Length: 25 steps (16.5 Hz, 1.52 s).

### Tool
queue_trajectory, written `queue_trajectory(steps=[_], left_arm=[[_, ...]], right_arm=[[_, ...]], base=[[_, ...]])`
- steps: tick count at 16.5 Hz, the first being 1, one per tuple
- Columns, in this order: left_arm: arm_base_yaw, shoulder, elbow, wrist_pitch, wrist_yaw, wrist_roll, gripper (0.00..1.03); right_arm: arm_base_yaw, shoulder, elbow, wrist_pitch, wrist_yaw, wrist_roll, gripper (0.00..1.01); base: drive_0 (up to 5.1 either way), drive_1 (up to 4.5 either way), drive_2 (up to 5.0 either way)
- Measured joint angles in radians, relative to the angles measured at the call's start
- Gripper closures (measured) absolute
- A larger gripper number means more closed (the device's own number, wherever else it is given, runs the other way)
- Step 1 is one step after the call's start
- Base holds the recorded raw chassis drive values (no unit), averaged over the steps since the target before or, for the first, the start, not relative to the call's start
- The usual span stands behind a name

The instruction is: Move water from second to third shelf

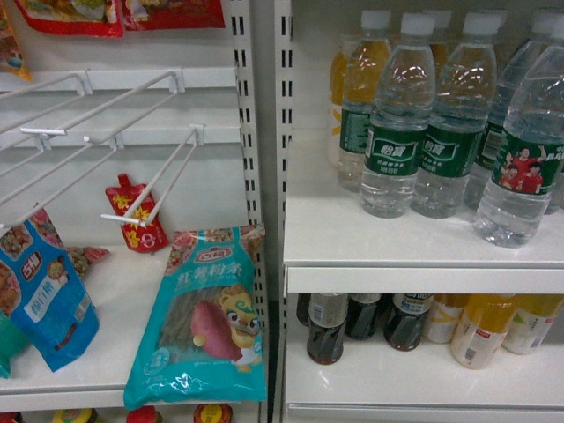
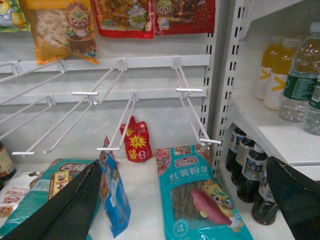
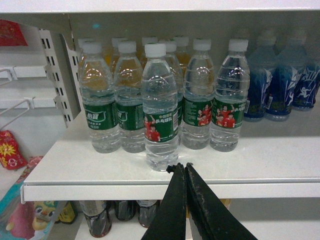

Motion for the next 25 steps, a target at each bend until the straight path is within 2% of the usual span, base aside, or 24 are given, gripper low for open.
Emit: queue_trajectory(steps=[10, 11, 12, 21, 22, 23, 25], left_arm=[[0.0, 0.0, 0.0, 0.0, 0.0, 0.0, 0.05], [0.0, 0.0, 0.0, -0.001, 0.0, 0.0, 0.05], [0.0, 0.0, 0.0, -0.001, 0.0, 0.0, 0.05], [0.0, 0.0, 0.0, 0.0, 0.0, 0.0, 0.05], [0.0, 0.0, 0.0, 0.0, 0.0, 0.0, 0.05], [0.0, 0.0, 0.0, 0.0, 0.0, 0.0, 0.05], [0.0, 0.0, 0.0, 0.0, 0.0, 0.0, 0.05]], right_arm=[[0.0, -0.203, -0.072, -0.12, 0.001, 0.0, 0.99], [0.0, -0.295, -0.072, -0.265, -0.001, 0.0, 0.99], [0.0, -0.368, -0.072, -0.278, 0.003, 0.0, 0.99], [0.0, -0.366, -0.072, -0.29, 0.003, -0.001, 0.99], [0.0, -0.366, -0.072, -0.29, 0.003, 0.0, 0.96], [0.0, -0.366, -0.072, -0.29, 0.003, 0.0, 0.88], [0.0, -0.366, -0.072, -0.29, 0.003, 0.0, 0.69]], base=[[0.0, 0.0, 0.0], [0.0, 0.0, 0.0], [0.0, 0.0, 0.0], [0.0, 0.0, 0.0], [0.0, 0.0, 0.0], [0.0, 0.0, 0.0], [0.0, 0.0, 0.0]])
